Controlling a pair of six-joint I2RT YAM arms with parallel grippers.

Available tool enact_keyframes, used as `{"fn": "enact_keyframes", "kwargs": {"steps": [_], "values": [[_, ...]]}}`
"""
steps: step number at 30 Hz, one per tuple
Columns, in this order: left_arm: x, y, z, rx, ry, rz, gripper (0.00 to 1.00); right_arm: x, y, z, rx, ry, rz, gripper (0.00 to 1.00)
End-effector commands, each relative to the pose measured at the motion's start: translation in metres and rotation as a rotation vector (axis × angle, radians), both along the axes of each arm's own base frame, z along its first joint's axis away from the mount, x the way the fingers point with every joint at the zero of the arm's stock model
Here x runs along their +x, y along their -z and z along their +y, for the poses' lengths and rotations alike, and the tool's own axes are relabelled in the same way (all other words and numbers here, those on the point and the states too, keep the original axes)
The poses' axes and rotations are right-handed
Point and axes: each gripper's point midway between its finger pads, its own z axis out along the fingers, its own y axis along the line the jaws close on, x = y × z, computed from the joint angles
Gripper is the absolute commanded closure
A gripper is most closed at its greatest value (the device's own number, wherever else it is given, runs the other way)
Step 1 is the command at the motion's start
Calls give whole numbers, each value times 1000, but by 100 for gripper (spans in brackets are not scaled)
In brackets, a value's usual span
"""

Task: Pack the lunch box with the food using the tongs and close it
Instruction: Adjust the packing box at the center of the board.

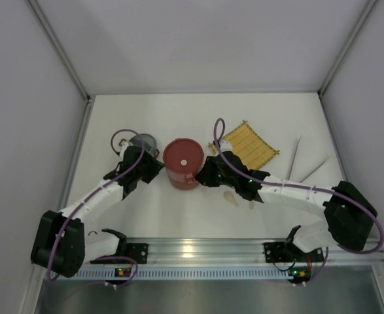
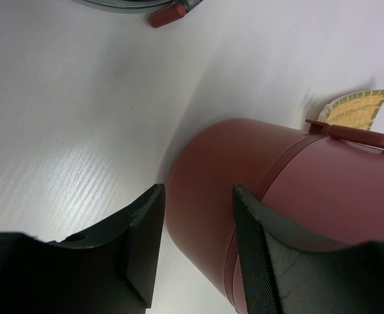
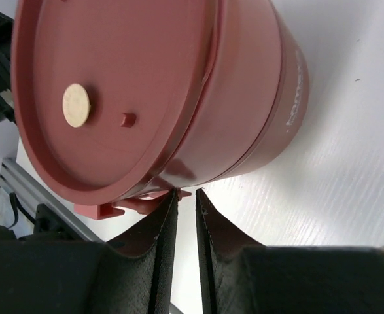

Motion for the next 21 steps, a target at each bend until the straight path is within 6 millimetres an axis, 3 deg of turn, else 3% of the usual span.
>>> {"fn": "enact_keyframes", "kwargs": {"steps": [1,4,7,21], "values": [[5,-13,-10,-21,10,-48,49,-2,-29,34,82,-54,-39,84],[5,-12,-14,-20,18,-44,49,-10,-28,45,81,-81,-40,84],[5,-12,-16,-19,21,-46,49,-10,-27,42,80,-73,-45,83],[4,-18,-10,11,9,-62,49,13,-26,-12,10,69,-68,82]]}}
